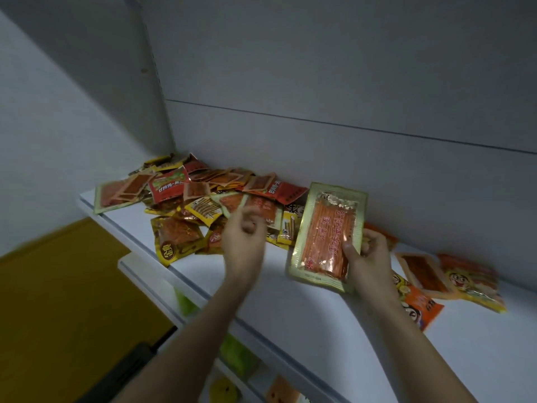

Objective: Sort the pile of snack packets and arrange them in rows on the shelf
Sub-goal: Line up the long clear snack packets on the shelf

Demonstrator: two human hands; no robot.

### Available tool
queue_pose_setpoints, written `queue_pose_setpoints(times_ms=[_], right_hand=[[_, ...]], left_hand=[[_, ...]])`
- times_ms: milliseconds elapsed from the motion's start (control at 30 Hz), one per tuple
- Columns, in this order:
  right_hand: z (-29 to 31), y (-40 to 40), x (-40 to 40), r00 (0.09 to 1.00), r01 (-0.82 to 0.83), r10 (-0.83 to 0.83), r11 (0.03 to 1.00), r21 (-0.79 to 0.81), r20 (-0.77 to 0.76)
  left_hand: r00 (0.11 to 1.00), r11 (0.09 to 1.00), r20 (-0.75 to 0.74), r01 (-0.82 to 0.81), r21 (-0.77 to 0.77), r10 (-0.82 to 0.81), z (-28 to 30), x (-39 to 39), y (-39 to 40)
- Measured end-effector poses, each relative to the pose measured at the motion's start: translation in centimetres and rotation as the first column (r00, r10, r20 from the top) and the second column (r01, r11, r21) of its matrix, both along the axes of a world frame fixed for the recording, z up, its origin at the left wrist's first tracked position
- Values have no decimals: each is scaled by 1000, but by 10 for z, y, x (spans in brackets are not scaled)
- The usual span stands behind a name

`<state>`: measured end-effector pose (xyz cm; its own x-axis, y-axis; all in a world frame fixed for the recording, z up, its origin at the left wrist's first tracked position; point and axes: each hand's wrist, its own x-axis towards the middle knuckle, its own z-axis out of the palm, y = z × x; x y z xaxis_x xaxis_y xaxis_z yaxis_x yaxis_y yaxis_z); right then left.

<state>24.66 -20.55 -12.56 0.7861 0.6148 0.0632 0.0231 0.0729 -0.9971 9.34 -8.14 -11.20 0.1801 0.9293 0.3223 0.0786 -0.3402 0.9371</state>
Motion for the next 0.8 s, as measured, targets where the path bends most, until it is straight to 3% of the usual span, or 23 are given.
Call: queue_pose_setpoints(times_ms=[67,100,200,267,333,400,533,667,800], right_hand=[[0,4,-1,1000,7,-7,1000,-2,2],[0,5,-4,1000,8,-8,1000,-3,5],[5,10,-8,999,10,-9,1000,-24,43],[12,17,-7,997,33,-31,999,-27,77],[21,28,-6,994,84,-84,996,-6,73],[31,43,-13,991,129,-130,991,20,16],[48,75,-39,988,147,-144,987,64,-48],[57,109,-63,986,164,-162,983,84,-37],[59,137,-83,981,168,-158,981,94,-111]], left_hand=[[984,995,-151,-92,22,94,13,-6,42],[948,995,-303,-97,33,103,20,-6,60],[728,1000,-686,-18,-19,0,35,0,89],[615,998,-786,42,-50,-65,39,5,96],[574,998,-817,54,-43,-66,41,7,104],[580,990,-803,83,-114,-141,43,5,112],[699,932,-622,196,-306,-352,61,-14,142],[723,795,-378,393,-462,-578,75,-60,180],[740,697,-157,510,-504,-654,72,-107,201]])
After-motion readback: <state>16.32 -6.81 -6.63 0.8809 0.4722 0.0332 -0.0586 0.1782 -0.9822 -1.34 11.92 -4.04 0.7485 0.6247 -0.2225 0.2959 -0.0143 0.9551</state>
